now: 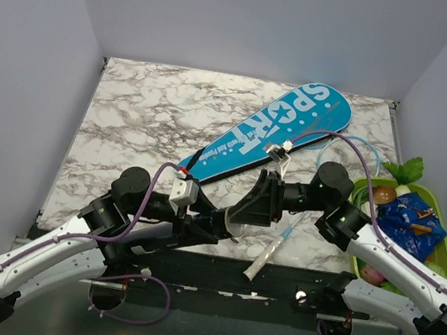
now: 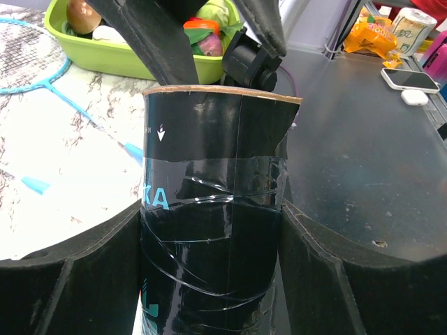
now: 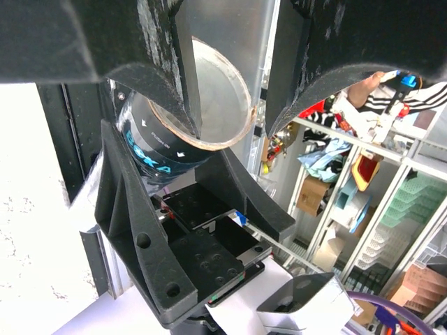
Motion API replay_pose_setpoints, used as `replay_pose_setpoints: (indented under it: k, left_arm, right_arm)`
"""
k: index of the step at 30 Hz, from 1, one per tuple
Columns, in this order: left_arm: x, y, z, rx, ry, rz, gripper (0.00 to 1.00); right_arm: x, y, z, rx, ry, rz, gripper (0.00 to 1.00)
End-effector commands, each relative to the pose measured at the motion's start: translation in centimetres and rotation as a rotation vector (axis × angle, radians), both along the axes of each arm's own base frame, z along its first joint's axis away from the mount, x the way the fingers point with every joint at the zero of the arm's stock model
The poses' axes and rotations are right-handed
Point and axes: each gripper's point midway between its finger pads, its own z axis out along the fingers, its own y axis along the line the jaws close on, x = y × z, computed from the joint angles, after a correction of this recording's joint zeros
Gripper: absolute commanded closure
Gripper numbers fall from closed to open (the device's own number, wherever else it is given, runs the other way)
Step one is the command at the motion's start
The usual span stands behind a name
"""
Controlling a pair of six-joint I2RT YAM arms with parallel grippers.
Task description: Pack up the badminton gear
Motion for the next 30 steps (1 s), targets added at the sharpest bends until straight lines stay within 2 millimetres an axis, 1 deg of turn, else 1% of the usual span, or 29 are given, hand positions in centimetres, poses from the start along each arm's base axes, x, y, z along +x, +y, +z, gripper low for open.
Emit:
replay_pose_setpoints:
  k: [1, 2, 4, 5, 8, 13, 18, 20, 21, 24, 25, 26, 27, 28, 29, 30]
  left_arm:
    - [-1.6, 0.1, 5.1, -0.162, -0.112, -0.076, 1.0]
    - [-1.5, 0.1, 5.0, -0.161, -0.111, -0.073, 1.0]
    - [-1.4, 0.1, 5.0, -0.16, -0.111, -0.067, 1.0]
    - [-1.2, 0.1, 4.8, -0.152, -0.107, -0.061, 1.0]
    - [-0.8, 0.1, 4.8, -0.145, -0.115, -0.04, 1.0]
    - [0.3, 0.1, 4.5, -0.128, -0.129, 0.016, 1.0]
    - [2.0, -0.1, 3.8, -0.093, -0.113, 0.082, 1.0]
    - [2.6, -0.3, 3.3, -0.072, -0.101, 0.099, 1.0]
    - [3.0, -0.3, 3.3, -0.065, -0.105, 0.12, 1.0]
    - [4.1, -0.5, 2.5, -0.033, -0.099, 0.159, 1.0]
    - [4.7, -0.6, 2.2, -0.018, -0.091, 0.182, 1.0]
    - [4.9, -0.6, 1.7, 0.001, -0.082, 0.194, 1.0]
    - [5.2, -0.6, 2.0, 0.006, -0.084, 0.203, 1.0]
    - [5.8, -0.6, 1.7, 0.028, -0.083, 0.229, 1.0]
    - [6.1, -0.5, 1.0, 0.066, -0.067, 0.243, 1.0]
    - [6.4, -0.4, 2.1, 0.066, -0.08, 0.261, 1.0]
  right_arm:
    - [1.3, 0.0, -7.2, -0.187, 0.112, -0.12, 0.48]
    - [1.1, -0.3, -7.1, -0.184, 0.105, -0.128, 0.48]
    - [0.9, -0.8, -8.2, -0.202, 0.121, -0.145, 0.48]
    - [0.7, -1.1, -8.1, -0.196, 0.12, -0.145, 0.48]
    - [0.1, -1.6, -8.8, -0.203, 0.136, -0.145, 0.48]
    - [-1.1, -2.5, -8.8, -0.198, 0.134, -0.123, 0.48]
    - [-2.1, -3.1, -9.1, -0.192, 0.136, -0.09, 0.48]
    - [-2.4, -3.3, -8.8, -0.178, 0.137, -0.077, 0.48]
    - [-2.8, -3.3, -8.3, -0.161, 0.131, -0.057, 0.48]
    - [-2.8, -3.2, -6.8, -0.133, 0.116, -0.048, 0.48]
    - [-2.5, -3.1, -5.2, -0.113, 0.084, -0.06, 0.48]
    - [-2.1, -3.0, -4.2, -0.106, 0.061, -0.08, 0.48]
    - [-1.5, -3.2, -4.3, -0.148, 0.073, -0.127, 0.48]
    - [-1.1, -3.3, -3.6, -0.149, 0.045, -0.158, 0.48]
    - [-0.3, -3.4, -0.8, -0.116, 0.003, -0.209, 0.51]
    - [1.4, -4.2, -1.0, -0.174, 0.007, -0.346, 0.55]
